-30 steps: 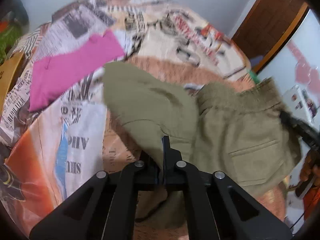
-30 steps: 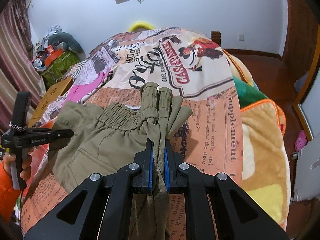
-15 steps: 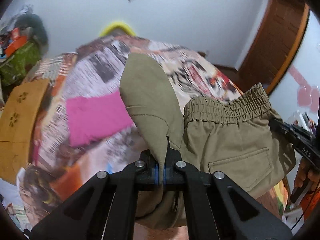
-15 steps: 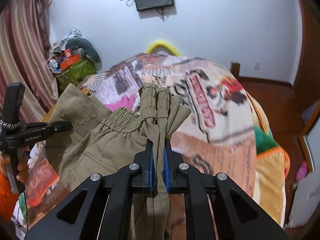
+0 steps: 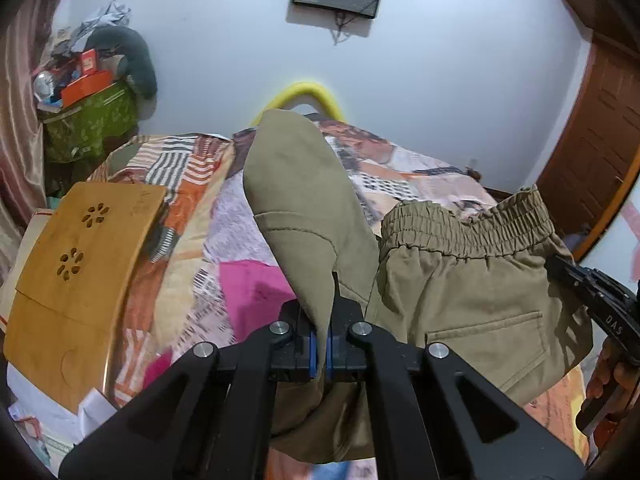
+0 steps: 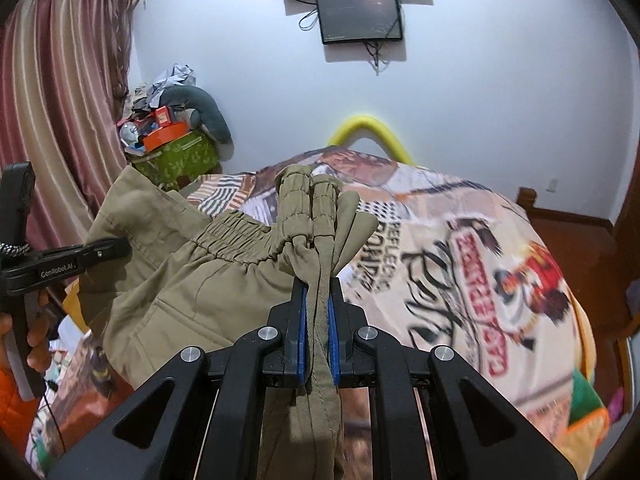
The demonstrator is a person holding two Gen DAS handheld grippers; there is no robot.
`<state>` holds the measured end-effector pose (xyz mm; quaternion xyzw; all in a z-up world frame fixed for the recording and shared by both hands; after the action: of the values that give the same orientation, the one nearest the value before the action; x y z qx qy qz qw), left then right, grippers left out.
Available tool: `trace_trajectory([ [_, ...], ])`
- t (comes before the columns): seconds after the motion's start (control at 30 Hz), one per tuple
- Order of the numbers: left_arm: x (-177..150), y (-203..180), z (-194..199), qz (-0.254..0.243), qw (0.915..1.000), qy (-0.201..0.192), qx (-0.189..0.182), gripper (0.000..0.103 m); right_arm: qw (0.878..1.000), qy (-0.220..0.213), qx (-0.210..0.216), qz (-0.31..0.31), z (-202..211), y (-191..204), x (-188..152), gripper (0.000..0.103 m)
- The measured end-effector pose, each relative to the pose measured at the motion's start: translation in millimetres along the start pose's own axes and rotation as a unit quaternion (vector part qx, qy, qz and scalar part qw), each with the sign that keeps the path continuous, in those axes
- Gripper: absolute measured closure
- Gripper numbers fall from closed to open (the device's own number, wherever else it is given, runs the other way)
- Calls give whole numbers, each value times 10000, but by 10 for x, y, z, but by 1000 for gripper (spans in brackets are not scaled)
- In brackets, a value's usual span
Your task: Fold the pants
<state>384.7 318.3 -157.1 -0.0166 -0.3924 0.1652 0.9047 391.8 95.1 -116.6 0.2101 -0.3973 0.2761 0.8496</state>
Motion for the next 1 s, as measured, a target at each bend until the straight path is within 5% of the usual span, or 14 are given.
trace_trajectory([
  [0.27,-34,412,-677,137,9992,325,186,101,9996,257,17,133,-691,103,56,95],
  [0.43,-274,604,-1244,397,9952,891,101,101,9976,679,-111,105,-1111,74,-186,95],
  [0.57,-553,657,-1615,212,9860,1494,708,95,9941,1034,-317,89,-1296,-1,-409,94],
  [0.83,-597,758,-1531,227,9748,1839,1243,81,9872,1510,-506,132,-1200,-161,-543,77],
  [1.0,-534,689,-1123,168,9779,1681,1235,76,9864,1454,-714,263,-974,-168,-452,45],
])
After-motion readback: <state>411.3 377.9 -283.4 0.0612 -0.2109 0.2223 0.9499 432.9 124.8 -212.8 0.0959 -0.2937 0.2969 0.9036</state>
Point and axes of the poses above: each gripper's, at about its wrist camera, not at the fingertips, and z roughly against the way its jaws point, y to its left, x to its top, the point moved 2 cm from there along -z, roughly the way its jaws point, and after that the axes turned 2 degrees about y, right-handed, at the moved point
